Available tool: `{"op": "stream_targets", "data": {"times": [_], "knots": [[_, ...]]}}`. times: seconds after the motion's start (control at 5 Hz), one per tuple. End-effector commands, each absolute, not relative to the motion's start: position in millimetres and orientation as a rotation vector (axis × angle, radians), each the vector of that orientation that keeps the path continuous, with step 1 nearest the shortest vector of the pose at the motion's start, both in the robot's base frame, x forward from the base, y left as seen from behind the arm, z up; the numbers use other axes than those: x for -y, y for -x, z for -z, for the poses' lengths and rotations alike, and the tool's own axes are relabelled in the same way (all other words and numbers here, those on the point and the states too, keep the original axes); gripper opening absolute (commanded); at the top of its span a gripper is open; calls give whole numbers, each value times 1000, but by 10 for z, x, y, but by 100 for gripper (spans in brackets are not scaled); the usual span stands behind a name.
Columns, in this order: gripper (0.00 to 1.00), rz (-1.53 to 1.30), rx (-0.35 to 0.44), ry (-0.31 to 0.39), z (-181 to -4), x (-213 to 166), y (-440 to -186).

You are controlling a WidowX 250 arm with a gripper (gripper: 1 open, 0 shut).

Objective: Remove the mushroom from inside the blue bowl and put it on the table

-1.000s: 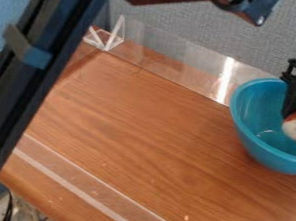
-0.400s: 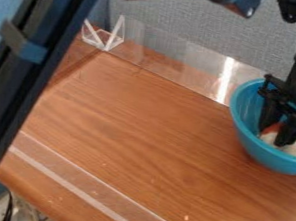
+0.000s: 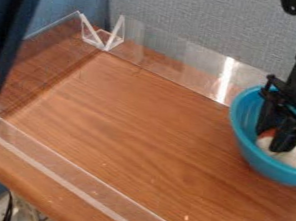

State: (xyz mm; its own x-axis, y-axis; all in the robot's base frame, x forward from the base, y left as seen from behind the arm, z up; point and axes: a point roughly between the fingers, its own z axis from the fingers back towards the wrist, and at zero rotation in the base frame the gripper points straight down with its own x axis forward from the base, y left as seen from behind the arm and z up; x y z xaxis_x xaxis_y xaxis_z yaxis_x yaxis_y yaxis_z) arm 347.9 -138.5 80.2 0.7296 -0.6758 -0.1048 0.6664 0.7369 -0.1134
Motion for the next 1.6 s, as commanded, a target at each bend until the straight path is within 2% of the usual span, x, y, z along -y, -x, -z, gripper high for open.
{"op": "stream_targets", "data": {"times": [0.0, 0.2, 0.6, 1.0, 1.4], "knots": [[0, 805, -63, 57, -1181, 1123, -3362], [0, 810, -80, 58, -1217, 1061, -3192], [0, 819, -113, 52, -1246, 1057, -3013], [0, 733, -138, 52, -1188, 853, -3122], [0, 605, -148, 57, -1138, 987, -3161]]}}
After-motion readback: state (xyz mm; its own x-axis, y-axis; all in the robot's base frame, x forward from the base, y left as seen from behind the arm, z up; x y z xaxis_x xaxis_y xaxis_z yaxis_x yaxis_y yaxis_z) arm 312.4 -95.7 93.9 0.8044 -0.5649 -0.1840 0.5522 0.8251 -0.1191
